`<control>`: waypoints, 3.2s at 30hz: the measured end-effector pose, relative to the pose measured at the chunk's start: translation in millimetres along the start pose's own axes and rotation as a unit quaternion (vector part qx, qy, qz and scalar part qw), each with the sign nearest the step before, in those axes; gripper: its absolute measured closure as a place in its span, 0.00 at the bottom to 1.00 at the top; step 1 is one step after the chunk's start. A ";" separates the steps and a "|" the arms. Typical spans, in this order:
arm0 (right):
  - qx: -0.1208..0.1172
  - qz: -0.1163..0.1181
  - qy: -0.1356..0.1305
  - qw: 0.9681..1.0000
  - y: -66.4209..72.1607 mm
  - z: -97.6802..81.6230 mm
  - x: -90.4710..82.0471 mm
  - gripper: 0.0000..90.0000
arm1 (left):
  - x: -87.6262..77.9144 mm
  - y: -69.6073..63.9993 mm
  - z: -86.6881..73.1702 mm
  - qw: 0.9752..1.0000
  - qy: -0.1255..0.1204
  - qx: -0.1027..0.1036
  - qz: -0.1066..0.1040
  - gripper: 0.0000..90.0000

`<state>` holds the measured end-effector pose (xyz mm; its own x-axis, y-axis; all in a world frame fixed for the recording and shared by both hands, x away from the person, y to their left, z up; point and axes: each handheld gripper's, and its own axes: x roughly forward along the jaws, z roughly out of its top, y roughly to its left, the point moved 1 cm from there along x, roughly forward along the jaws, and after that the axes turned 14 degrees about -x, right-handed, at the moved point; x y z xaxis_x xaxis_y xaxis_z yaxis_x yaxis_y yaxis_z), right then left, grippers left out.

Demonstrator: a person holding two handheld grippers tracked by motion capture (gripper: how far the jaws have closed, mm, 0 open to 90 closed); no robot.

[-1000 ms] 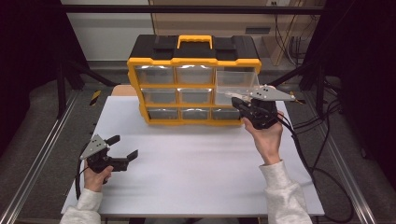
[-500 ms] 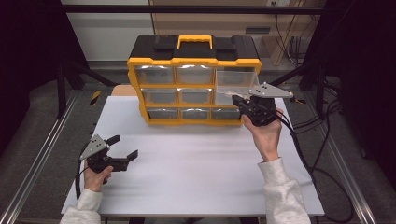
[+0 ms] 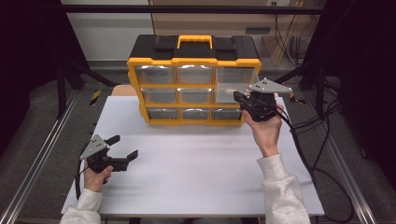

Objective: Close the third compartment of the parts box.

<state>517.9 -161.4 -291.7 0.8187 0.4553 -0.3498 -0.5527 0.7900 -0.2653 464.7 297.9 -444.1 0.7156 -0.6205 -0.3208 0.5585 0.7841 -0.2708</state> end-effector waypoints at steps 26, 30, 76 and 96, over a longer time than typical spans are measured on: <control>0.005 -0.020 0.013 1.000 -13.9 8.4 17.0 1.00 | 0.1 0.2 -0.1 1.000 0.000 -0.001 0.000 0.02; 0.007 -0.022 0.015 1.000 -15.5 9.0 19.9 1.00 | 0.1 0.2 -0.1 1.000 0.001 -0.001 0.001 0.02; 0.007 -0.052 0.025 0.998 -28.8 7.3 45.9 1.00 | -0.4 0.8 0.2 1.000 -0.001 -0.001 0.000 0.02; 0.008 -0.064 0.036 0.997 -34.0 6.0 55.8 1.00 | -0.7 0.9 0.3 1.000 -0.002 -0.002 0.000 0.02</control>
<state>583.3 -160.4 -296.8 0.8693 0.3198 -0.3770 -0.4406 0.8469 -0.2976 464.8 299.0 -443.8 0.7175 -0.6206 -0.3164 0.5570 0.7839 -0.2745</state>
